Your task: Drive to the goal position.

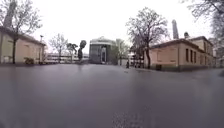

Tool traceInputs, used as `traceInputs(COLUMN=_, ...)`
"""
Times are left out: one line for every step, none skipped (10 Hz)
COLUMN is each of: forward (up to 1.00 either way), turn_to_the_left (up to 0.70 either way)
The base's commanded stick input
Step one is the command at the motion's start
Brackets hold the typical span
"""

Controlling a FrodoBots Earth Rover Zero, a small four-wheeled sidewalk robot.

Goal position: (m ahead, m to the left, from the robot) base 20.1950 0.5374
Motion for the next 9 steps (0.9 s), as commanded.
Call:
traceInputs(forward=1.00, turn_to_the_left=0.26)
traceInputs(forward=1.00, turn_to_the_left=0.07)
traceInputs(forward=1.00, turn_to_the_left=0.00)
traceInputs(forward=1.00, turn_to_the_left=0.00)
traceInputs(forward=1.00, turn_to_the_left=0.00)
traceInputs(forward=1.00, turn_to_the_left=0.00)
traceInputs(forward=1.00, turn_to_the_left=0.00)
traceInputs(forward=1.00, turn_to_the_left=0.00)
traceInputs(forward=1.00, turn_to_the_left=0.00)
